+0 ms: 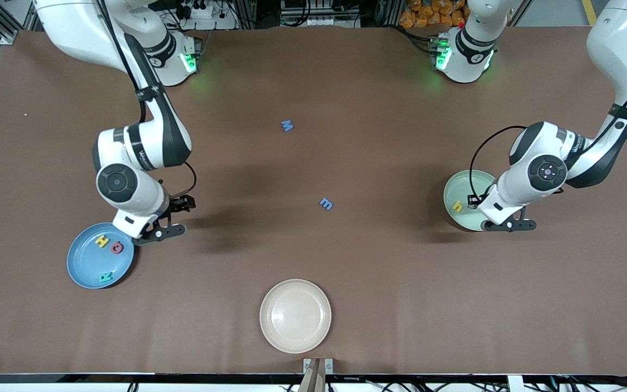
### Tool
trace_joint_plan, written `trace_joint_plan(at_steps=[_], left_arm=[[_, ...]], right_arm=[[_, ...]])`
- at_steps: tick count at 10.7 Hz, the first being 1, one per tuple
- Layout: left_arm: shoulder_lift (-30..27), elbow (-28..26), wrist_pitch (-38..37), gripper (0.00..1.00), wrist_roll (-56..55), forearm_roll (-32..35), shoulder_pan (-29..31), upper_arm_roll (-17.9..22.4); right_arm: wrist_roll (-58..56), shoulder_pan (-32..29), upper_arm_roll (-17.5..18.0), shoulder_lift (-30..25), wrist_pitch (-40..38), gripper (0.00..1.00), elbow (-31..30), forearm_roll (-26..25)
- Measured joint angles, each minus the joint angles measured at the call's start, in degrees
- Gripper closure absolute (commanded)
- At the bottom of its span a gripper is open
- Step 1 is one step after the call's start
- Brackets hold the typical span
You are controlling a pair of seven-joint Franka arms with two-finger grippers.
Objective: Sort uppercase to blue plate, lowercase to green plate
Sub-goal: 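Drop the blue g on the green plate while the right gripper rises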
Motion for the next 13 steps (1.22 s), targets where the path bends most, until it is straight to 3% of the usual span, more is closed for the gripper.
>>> trace_joint_plan(at_steps=[1, 6, 10, 13], left_arm=[[0.18, -0.02, 0.01, 0.51, 0.0, -0.05, 0.01, -0.1], [0.3, -0.05, 0.03, 0.35, -0.37, -0.14, -0.07, -0.6], [0.41, -0.13, 0.07, 0.34, -7.3, -0.23, -1.21, -4.8], [0.41, 0.07, 0.12, 0.35, -15.91, -0.24, -8.04, -5.57]], right_arm=[[1.67, -2.63, 2.17, -1.55, 0.92, 0.0, -2.25, -1.28], [2.41, -3.56, 3.11, -3.57, 1.31, 0.0, -4.2, -1.39], [2.45, -3.56, 3.18, -3.61, 1.33, 0.0, -4.23, -1.4], [2.49, -3.56, 3.34, -4.44, 1.33, 0.0, -4.23, -1.42]])
